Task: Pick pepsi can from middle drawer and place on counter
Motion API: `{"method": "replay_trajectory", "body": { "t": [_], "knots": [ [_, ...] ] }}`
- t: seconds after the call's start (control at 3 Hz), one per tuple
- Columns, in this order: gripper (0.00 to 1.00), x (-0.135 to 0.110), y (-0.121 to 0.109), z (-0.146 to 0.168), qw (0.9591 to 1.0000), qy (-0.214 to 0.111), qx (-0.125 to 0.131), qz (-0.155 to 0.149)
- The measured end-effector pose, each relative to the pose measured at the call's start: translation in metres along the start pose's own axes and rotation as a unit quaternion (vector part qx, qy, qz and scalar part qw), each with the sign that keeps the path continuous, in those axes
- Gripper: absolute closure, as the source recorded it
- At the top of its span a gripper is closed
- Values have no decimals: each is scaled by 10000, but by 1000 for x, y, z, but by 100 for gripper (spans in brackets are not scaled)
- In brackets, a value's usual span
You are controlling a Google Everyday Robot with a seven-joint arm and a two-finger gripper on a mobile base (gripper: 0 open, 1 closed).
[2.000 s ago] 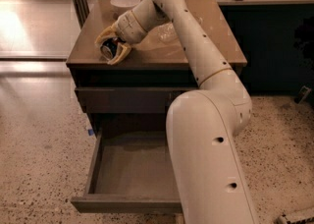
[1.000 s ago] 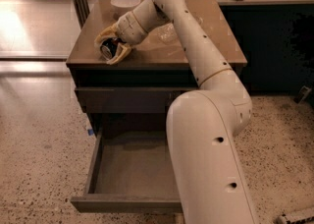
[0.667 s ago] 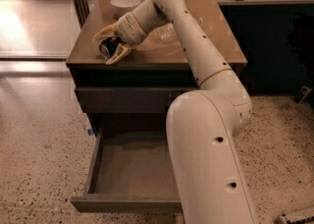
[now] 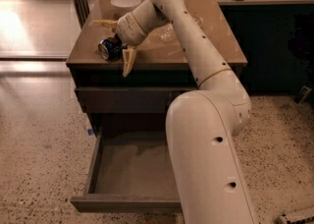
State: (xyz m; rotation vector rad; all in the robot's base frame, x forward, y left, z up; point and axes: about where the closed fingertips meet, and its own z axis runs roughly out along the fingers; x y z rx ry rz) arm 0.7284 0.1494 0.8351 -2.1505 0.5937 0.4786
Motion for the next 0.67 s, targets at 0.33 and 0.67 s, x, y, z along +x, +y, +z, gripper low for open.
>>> {"method": "replay_trajectory", "body": {
  "t": [0.33,0.67],
  "knots": [
    [0,-4,-8,-22,9996,92,262,-60],
    [0,-19,-16,-72,9969,456,609,-188]
  ]
}}
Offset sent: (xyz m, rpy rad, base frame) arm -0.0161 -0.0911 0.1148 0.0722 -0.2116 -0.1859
